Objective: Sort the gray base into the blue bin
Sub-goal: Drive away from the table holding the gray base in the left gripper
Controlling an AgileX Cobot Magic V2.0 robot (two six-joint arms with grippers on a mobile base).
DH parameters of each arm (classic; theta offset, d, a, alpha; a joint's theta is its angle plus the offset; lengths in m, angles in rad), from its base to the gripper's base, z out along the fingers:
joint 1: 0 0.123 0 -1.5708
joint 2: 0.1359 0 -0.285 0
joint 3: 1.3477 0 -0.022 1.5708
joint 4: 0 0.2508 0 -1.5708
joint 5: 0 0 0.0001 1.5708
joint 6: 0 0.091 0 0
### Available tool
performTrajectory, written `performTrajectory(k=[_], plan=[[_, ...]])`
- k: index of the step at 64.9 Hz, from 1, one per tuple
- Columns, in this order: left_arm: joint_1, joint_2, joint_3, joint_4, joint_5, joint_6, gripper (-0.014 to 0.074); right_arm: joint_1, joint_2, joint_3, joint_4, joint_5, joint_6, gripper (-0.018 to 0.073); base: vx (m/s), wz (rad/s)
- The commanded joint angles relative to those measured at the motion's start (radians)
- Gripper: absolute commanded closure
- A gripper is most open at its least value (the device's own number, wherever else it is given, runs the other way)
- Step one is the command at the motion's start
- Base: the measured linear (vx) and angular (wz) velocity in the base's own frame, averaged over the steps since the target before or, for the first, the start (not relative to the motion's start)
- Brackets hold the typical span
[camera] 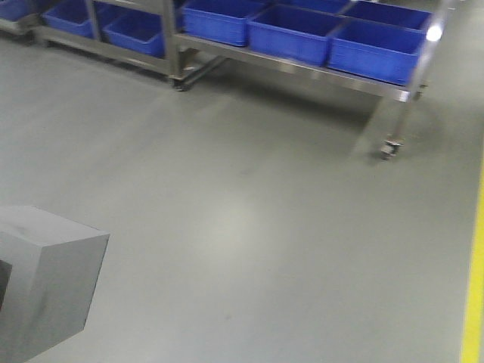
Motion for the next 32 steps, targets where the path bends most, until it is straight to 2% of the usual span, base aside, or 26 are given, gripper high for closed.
performTrajectory(k=[1,32], plan=[[-0.001,0.009,-0.035,-0.012,-0.103,-0.004,0.0603,0.000,-0.002,0.002,-0.005,-0.075,-0.003,0.0564,0.09,-0.67],[-0.001,0.009,-0.035,-0.012,-0.103,-0.004,0.0603,0.000,-0.002,0.002,-0.005,-0.076,-0.003,0.0564,0.13,-0.66]])
